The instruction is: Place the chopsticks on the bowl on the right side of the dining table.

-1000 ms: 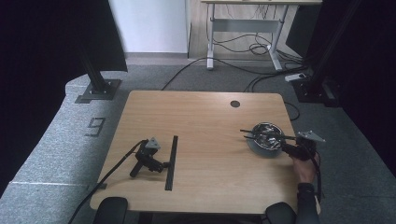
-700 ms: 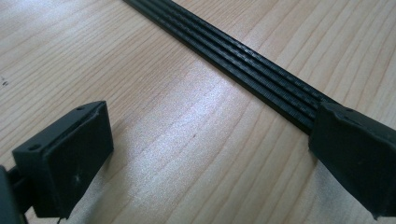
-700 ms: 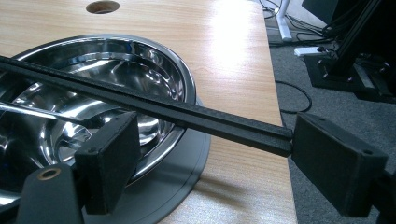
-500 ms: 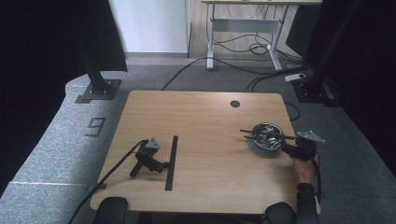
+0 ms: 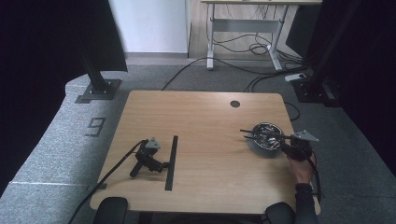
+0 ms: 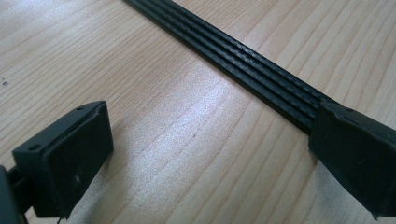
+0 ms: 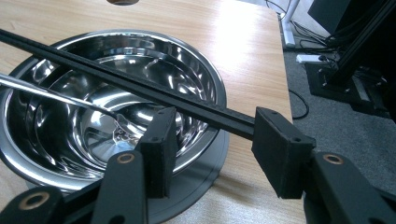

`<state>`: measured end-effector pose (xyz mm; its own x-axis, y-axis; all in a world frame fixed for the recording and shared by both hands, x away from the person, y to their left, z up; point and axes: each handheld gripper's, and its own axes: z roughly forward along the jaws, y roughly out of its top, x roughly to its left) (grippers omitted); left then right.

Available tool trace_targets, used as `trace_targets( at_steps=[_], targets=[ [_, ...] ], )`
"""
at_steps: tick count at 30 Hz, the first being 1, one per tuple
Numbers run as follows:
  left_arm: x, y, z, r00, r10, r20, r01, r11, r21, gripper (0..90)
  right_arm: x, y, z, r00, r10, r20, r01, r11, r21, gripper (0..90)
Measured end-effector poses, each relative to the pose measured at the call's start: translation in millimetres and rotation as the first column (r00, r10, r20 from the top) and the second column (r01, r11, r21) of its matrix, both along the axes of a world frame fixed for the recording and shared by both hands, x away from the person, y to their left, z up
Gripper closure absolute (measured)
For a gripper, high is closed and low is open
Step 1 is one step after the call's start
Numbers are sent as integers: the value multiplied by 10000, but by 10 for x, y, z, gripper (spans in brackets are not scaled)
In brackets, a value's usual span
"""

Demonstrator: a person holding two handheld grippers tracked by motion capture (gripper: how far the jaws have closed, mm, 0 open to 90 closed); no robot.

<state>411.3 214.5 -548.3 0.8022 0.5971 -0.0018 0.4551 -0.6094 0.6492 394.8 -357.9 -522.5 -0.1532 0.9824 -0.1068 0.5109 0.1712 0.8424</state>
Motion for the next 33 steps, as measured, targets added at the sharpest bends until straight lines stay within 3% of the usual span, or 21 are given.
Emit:
trace_targets(
  at_steps=[33],
  targets=[
    [1, 0, 0, 10000, -7, 7, 7, 10000, 3, 0, 70, -15, -52, 9998, -67, -209, 68, 10000, 26, 396]
  ],
)
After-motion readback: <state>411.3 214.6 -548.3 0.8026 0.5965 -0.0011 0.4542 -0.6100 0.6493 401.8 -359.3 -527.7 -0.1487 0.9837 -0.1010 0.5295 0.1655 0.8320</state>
